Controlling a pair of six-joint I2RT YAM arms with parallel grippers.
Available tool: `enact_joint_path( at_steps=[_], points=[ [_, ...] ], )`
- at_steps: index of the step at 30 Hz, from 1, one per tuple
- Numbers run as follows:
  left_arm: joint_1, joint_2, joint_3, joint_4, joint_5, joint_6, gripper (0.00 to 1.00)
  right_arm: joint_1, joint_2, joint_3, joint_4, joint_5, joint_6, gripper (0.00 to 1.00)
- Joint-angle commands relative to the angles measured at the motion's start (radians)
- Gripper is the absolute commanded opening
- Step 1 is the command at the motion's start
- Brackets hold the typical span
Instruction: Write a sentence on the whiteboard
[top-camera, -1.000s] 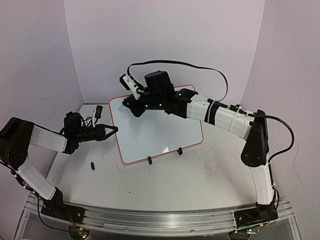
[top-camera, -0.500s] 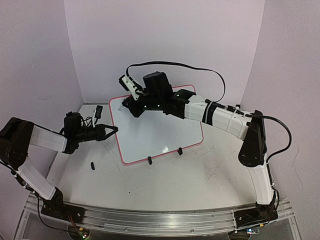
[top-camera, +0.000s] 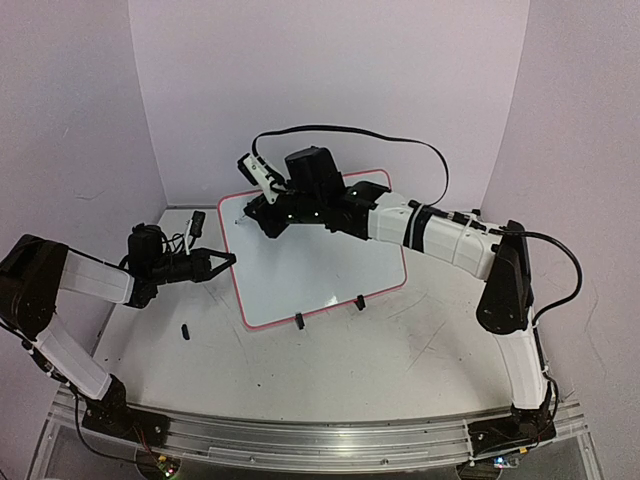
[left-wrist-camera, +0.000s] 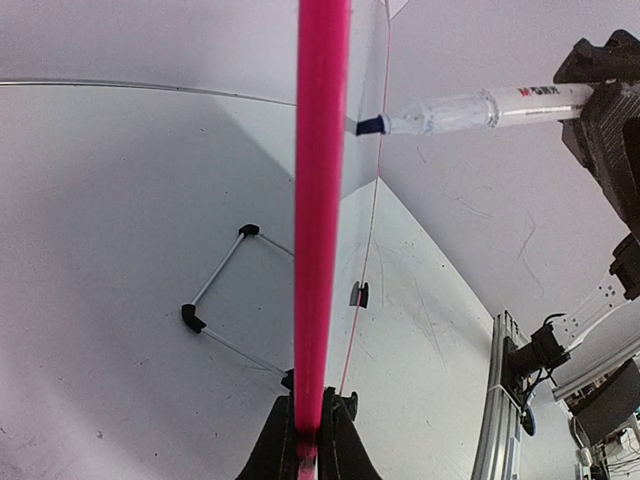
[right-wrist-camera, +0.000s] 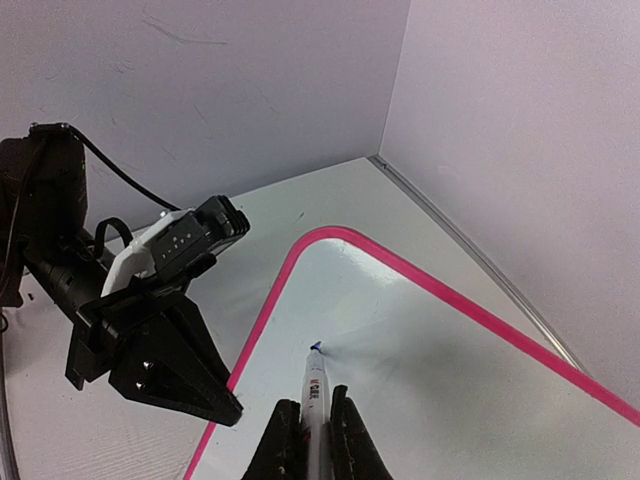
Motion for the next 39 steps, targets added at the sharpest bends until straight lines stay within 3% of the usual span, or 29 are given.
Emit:
enact_joint_path(
  at_steps=[1,20,39],
  points=[
    [0.002,0.007,0.027,0.002,-0.02,-0.003,0.0,-0.001,-0.032,-0.035,0.008,0.004,0.026,0.0],
    [0.002,0.014,0.029,0.001,-0.01,-0.007,0.0,0.008,-0.137,-0.133,0.09,-0.053,0.07,0.0],
    [0.002,0.016,0.034,0.001,0.0,-0.009,0.0,-0.008,-0.041,-0.042,0.092,-0.056,0.093,0.0]
  ],
)
